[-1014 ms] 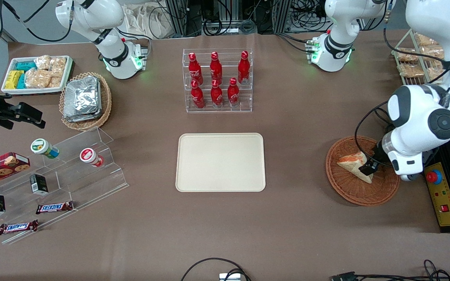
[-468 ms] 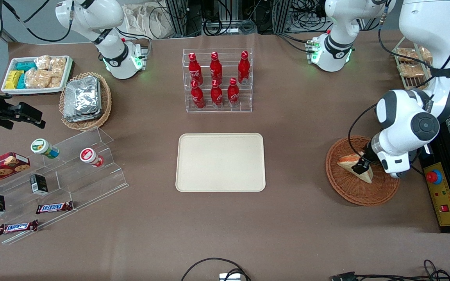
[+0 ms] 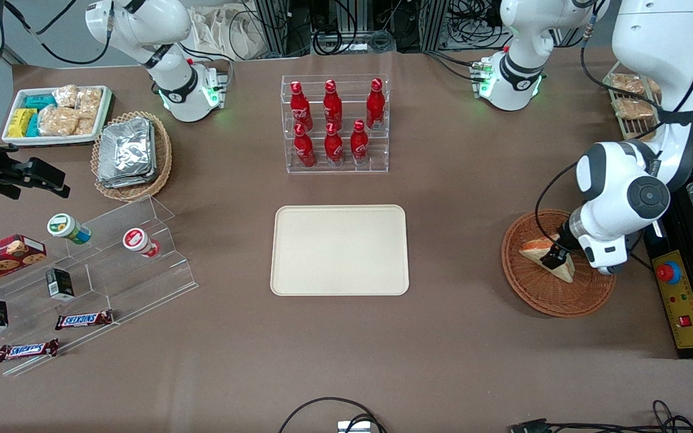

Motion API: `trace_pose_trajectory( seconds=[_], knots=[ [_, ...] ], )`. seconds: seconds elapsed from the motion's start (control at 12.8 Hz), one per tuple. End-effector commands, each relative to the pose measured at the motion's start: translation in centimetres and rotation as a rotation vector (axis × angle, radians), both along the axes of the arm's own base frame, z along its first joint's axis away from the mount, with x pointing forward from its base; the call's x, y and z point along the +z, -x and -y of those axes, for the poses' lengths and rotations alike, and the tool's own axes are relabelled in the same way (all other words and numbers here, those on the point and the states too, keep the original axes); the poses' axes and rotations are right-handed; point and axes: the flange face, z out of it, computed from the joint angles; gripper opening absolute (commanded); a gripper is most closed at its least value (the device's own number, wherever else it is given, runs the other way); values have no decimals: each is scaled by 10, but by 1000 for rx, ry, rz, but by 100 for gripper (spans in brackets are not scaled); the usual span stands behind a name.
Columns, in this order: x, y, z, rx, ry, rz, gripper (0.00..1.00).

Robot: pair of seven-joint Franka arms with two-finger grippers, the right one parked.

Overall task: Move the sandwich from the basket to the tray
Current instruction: 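Lower the open left gripper around the wrapped sandwich and close it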

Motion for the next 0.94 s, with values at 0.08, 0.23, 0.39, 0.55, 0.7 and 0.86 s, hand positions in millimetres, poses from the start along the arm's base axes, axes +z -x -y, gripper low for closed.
trace_pose_trajectory(
  seconds=[0.08,0.23,0.39,0.55,0.7,0.86],
  knots=[
    [-17,0,-3,19,-10,11,100],
    [-22,0,-4,18,-11,16,99],
    [-24,0,-4,18,-11,13,91],
    [-27,0,-3,17,-12,7,70],
    [-25,0,-2,14,-11,5,31],
    [-22,0,-2,-9,-11,5,0]
  ],
)
